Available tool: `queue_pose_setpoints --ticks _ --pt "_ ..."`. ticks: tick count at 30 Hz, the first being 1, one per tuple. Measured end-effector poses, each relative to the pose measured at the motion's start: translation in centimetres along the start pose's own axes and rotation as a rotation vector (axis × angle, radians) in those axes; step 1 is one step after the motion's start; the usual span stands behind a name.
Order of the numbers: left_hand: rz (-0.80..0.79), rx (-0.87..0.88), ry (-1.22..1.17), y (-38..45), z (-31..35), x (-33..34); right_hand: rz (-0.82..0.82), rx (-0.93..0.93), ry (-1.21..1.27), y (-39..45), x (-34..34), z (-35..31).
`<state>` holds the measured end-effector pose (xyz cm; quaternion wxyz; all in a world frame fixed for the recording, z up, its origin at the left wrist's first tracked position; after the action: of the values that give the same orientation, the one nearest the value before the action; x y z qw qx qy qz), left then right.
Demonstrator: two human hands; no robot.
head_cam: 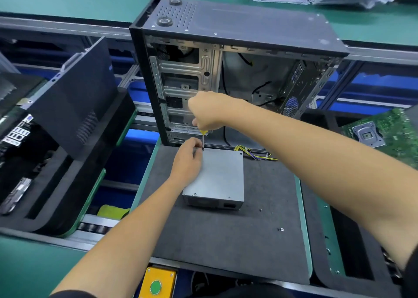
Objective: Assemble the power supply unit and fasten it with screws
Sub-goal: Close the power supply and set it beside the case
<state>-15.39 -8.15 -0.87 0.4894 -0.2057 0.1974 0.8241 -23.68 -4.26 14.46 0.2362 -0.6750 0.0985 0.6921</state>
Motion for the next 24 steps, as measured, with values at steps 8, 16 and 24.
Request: queue_pose_setpoints --ticks 8,16,24 --pt "-0.010 0.029 0.023 0.1 0.2 0.1 -0.049 -0.030 -0.064 -0.1 0.2 -1.3" --pt "-0.020 0.040 0.044 0.2 0.3 0.2 0.050 0.019 0.025 -0.5 -0.1 -0.3" --pt "-0.019 0.027 0.042 0.1 0.0 0.1 -0.030 0.014 -0.019 -1.4 0.6 -0.2"
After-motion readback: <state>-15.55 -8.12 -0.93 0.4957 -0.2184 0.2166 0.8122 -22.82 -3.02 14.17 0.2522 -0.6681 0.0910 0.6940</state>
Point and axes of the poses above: each hand's wrist, its own y-axis towards the middle knuckle, its own x-axis out of the palm, z = x × y, the point moved 5 cm from there along y, towards the middle knuckle, and after that the axes turned 5 degrees about x, right-handed, at the moved point
